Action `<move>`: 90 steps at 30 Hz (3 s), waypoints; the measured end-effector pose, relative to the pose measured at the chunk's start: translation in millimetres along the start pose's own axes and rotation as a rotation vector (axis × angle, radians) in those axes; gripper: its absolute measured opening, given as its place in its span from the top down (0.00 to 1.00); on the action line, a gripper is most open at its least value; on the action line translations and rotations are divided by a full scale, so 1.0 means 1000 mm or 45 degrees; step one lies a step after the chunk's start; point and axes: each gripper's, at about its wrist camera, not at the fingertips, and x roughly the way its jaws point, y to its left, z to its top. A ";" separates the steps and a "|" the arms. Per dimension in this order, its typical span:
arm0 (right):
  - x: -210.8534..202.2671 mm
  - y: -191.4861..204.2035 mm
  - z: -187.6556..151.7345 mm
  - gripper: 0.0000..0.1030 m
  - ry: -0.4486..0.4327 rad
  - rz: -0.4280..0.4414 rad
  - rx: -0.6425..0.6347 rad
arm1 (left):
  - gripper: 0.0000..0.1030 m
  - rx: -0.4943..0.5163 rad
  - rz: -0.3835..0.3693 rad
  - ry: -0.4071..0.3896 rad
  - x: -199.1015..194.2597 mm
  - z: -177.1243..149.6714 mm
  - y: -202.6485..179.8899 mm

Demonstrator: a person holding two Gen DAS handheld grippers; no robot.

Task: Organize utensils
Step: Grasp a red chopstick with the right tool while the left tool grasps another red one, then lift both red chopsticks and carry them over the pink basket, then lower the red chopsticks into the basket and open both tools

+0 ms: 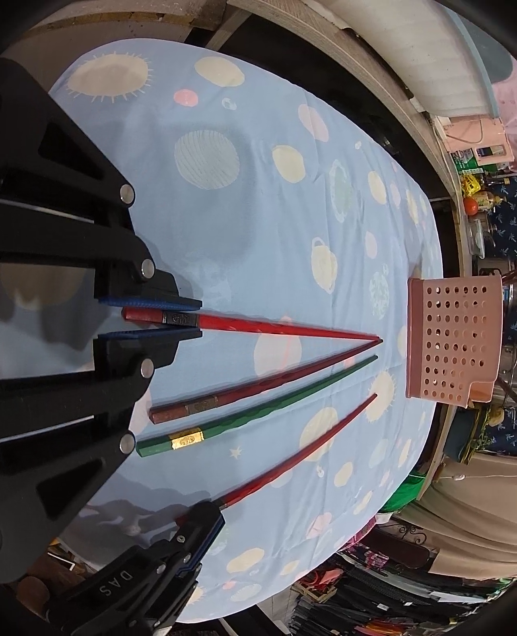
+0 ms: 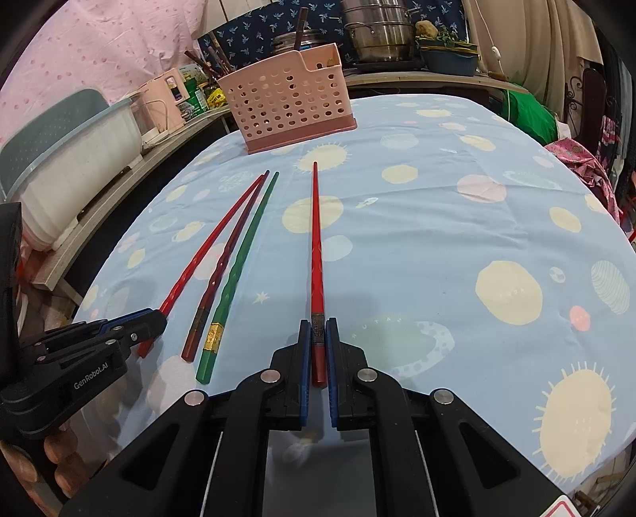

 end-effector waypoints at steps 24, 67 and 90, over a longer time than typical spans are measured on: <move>-0.031 -0.010 0.050 0.94 -0.138 0.044 0.044 | 0.93 -0.026 0.054 -0.024 -0.013 0.039 0.015; -0.081 -0.010 0.243 0.93 -0.540 0.214 0.022 | 0.93 -0.081 0.016 -0.371 -0.094 0.238 0.038; -0.064 0.015 0.392 0.93 -0.706 0.239 0.041 | 0.93 -0.089 0.024 -0.749 -0.138 0.370 0.019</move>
